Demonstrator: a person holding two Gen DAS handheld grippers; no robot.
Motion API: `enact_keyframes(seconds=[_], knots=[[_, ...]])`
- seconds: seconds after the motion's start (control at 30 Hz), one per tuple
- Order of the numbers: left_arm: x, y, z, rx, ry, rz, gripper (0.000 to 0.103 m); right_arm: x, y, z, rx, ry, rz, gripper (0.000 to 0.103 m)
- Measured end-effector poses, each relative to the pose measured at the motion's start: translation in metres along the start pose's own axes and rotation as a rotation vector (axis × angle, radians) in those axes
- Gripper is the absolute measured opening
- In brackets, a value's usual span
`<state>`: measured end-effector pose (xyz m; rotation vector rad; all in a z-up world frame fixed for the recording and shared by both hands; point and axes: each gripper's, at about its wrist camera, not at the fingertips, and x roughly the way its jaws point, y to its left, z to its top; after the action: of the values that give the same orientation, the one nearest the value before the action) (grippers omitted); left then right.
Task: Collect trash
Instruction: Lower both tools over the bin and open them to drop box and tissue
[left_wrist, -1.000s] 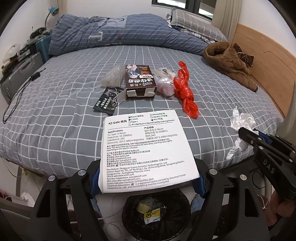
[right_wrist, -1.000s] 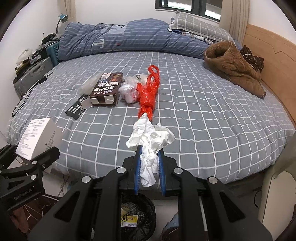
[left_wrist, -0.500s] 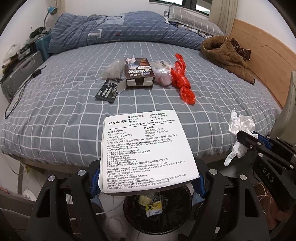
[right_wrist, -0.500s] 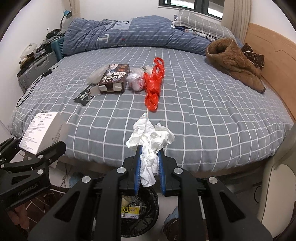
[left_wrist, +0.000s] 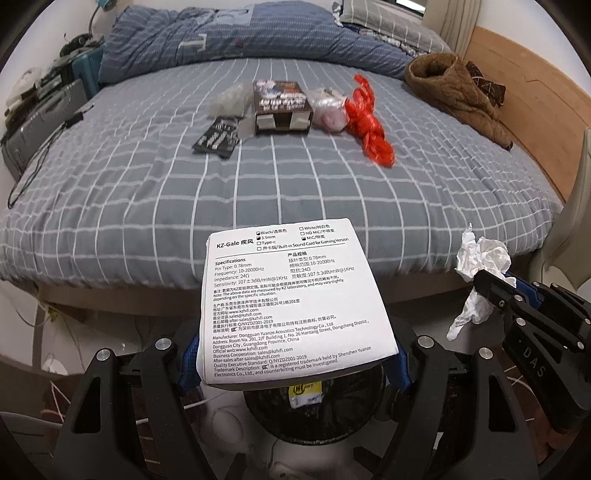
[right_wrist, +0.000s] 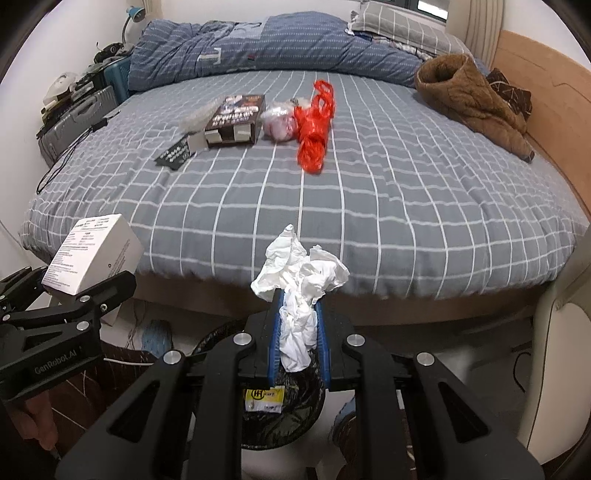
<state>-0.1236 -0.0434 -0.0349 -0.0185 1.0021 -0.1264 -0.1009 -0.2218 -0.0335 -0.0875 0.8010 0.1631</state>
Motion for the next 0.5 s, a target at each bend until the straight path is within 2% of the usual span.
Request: enact_keyframes(seconds=[0.5], knots=[[0.030, 0.004, -0.039, -0.024, 0.091, -0.018, 0.074, 0.034, 0.009, -0.046, 0.004, 0.098, 0.009, 0.016]])
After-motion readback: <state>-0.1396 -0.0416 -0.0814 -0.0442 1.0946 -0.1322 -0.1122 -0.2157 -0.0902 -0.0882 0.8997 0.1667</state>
